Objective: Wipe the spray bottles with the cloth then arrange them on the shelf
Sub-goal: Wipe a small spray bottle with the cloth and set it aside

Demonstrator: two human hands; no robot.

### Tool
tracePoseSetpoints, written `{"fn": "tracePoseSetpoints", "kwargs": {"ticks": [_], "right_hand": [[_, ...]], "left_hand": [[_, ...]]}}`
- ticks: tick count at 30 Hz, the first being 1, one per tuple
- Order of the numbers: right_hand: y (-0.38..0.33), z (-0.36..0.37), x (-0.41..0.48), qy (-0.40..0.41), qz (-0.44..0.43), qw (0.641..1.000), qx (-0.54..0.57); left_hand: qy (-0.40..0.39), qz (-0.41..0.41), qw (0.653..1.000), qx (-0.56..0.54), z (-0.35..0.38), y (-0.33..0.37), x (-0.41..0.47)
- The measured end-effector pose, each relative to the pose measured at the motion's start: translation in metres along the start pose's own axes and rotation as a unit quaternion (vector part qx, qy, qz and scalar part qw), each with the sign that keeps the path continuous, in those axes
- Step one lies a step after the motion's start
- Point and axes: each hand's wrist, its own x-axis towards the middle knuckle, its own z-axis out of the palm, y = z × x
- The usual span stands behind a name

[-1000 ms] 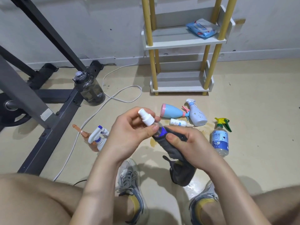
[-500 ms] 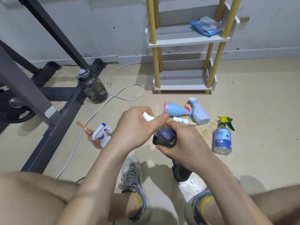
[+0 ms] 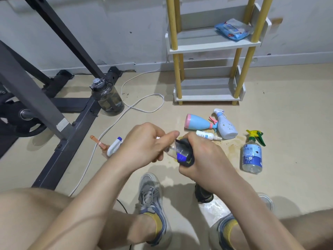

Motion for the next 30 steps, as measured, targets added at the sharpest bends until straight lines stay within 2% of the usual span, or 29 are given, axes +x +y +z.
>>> {"fn": "tracePoseSetpoints", "kwargs": {"ticks": [2, 4, 6, 7, 8, 9, 10, 11, 13, 15, 16, 19, 21, 25, 28, 30], "right_hand": [[0.0, 0.002, -0.001, -0.003, -0.003, 0.999, 0.04], [0.005, -0.005, 0.003, -0.069, 0.035, 0.99, 0.122], [0.009, -0.014, 0.005, -0.165, 0.077, 0.945, 0.27], [0.01, -0.014, 0.004, -0.181, 0.089, 0.926, 0.319], [0.01, -0.012, 0.004, -0.161, 0.09, 0.929, 0.32], [0.01, -0.007, 0.005, -0.116, 0.08, 0.954, 0.265], [0.009, 0.0, 0.004, -0.067, 0.063, 0.979, 0.181], [0.006, 0.006, 0.003, -0.028, 0.042, 0.994, 0.092], [0.003, 0.012, 0.0, 0.019, -0.001, 1.0, -0.004], [0.007, 0.012, -0.001, 0.006, -0.008, 1.0, 0.017], [0.011, 0.009, 0.0, -0.017, 0.003, 0.997, 0.075], [0.02, -0.004, 0.004, -0.091, 0.054, 0.948, 0.299], [0.026, -0.008, 0.006, -0.081, 0.055, 0.928, 0.359], [0.031, -0.002, 0.01, -0.003, 0.044, 0.932, 0.36], [0.03, 0.005, 0.007, 0.109, 0.046, 0.958, 0.262], [0.033, 0.009, 0.005, 0.159, 0.039, 0.961, 0.223]], "left_hand": [[-0.003, 0.036, 0.998, -0.056, 0.001, -0.005, 0.002], [-0.019, 0.097, 0.994, -0.051, -0.002, -0.006, 0.002], [-0.05, 0.145, 0.984, -0.09, 0.0, -0.002, -0.002], [-0.058, 0.151, 0.979, -0.127, 0.001, -0.001, -0.003], [-0.043, 0.139, 0.977, -0.159, 0.002, 0.0, -0.003], [-0.013, 0.121, 0.979, -0.166, 0.003, -0.001, 0.0], [0.015, 0.097, 0.987, -0.131, 0.004, -0.001, 0.003], [0.023, 0.069, 0.996, -0.049, 0.003, -0.003, 0.005], [-0.01, 0.022, 0.997, 0.073, 0.005, -0.004, 0.004], [-0.027, 0.033, 0.998, 0.038, 0.005, -0.004, 0.001], [-0.031, 0.045, 0.998, 0.01, 0.004, -0.005, 0.001], [-0.054, 0.073, 0.995, -0.049, -0.001, -0.01, 0.003], [-0.054, 0.078, 0.992, -0.087, -0.001, -0.011, 0.002], [-0.02, 0.08, 0.991, -0.109, 0.003, -0.012, -0.002], [0.013, 0.086, 0.995, -0.051, 0.001, -0.007, -0.003], [0.048, 0.079, 0.996, -0.006, 0.001, -0.005, -0.003]]}}
